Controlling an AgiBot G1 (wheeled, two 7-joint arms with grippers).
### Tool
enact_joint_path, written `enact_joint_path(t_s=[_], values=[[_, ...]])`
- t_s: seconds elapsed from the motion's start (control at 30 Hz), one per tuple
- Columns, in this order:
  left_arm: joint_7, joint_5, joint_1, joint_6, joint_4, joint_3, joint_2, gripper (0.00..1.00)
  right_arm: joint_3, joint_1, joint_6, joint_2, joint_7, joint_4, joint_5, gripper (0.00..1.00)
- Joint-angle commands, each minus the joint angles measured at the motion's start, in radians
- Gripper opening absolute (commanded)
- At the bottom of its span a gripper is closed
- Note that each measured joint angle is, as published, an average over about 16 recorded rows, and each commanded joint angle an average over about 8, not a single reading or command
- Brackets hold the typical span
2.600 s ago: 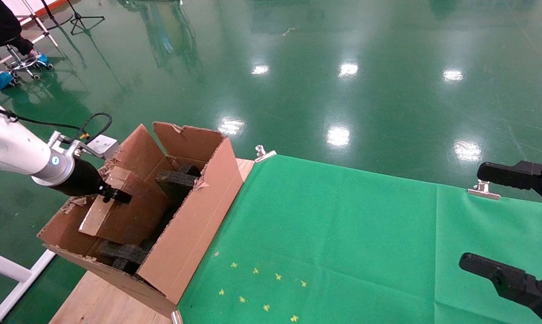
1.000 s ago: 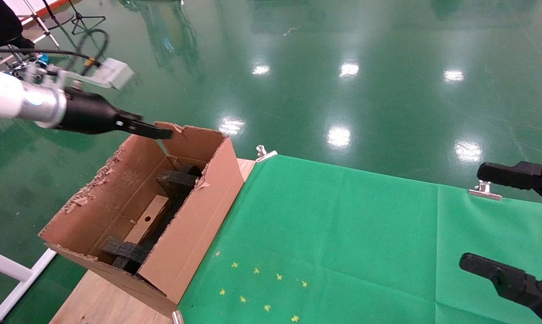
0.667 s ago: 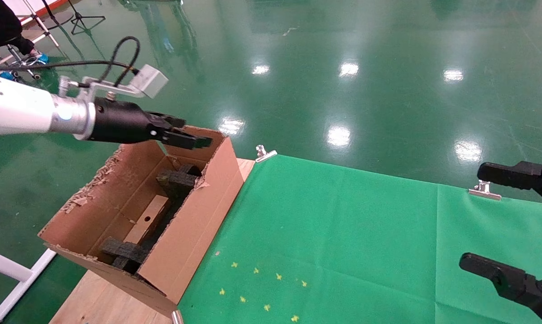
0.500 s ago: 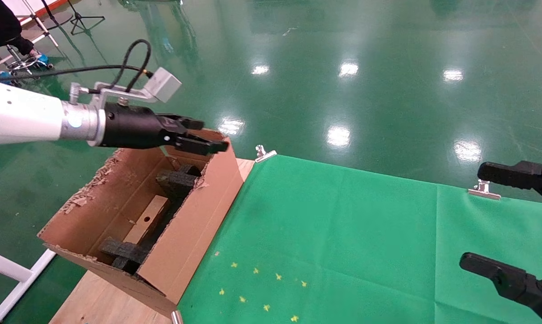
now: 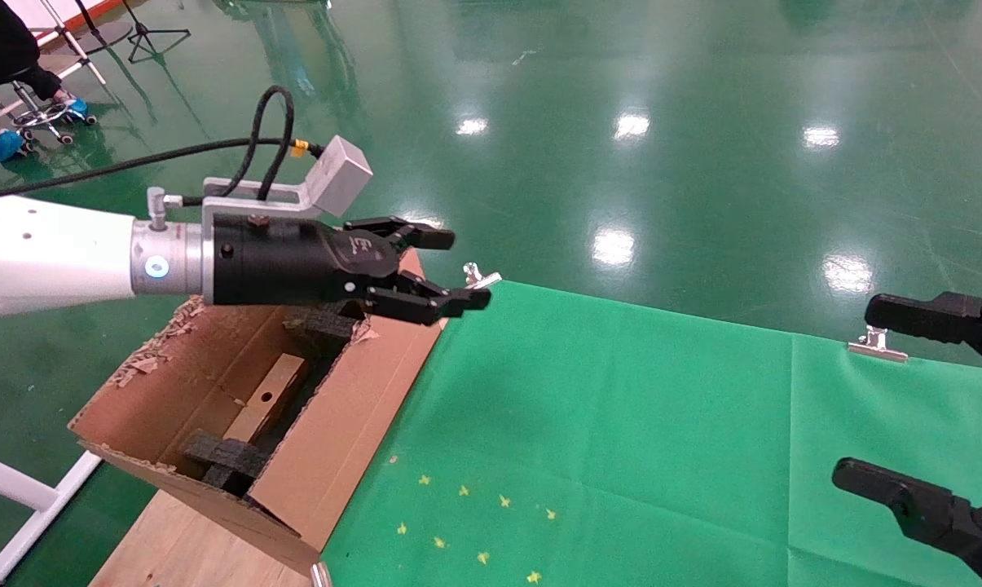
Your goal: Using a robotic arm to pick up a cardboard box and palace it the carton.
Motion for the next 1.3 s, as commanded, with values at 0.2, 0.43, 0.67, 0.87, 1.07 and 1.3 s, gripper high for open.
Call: enact_joint_path(t_s=[0.2,0.43,0.67,0.87,1.07,1.3], values=[[0.047,-0.104,0.094,0.031,-0.103,-0.065,-0.014,1.00,0.000,0.000,0.000,0.000,0.000,0.000,0.000,1.00],[0.097,-0.215,0.195,0.065,-0.213,-0.135,-0.029,1.00,0.000,0.000,0.000,0.000,0.000,0.000,0.000,1.00],[0.151,-0.336,0.305,0.101,-0.333,-0.210,-0.046,1.00,0.000,0.000,0.000,0.000,0.000,0.000,0.000,1.00],[0.192,-0.428,0.389,0.129,-0.425,-0.268,-0.058,1.00,0.000,0.000,0.000,0.000,0.000,0.000,0.000,1.00],[0.207,-0.472,0.427,0.143,-0.467,-0.294,-0.064,1.00,0.000,0.000,0.000,0.000,0.000,0.000,0.000,1.00],[0.203,-0.461,0.417,0.139,-0.455,-0.288,-0.063,1.00,0.000,0.000,0.000,0.000,0.000,0.000,0.000,1.00]])
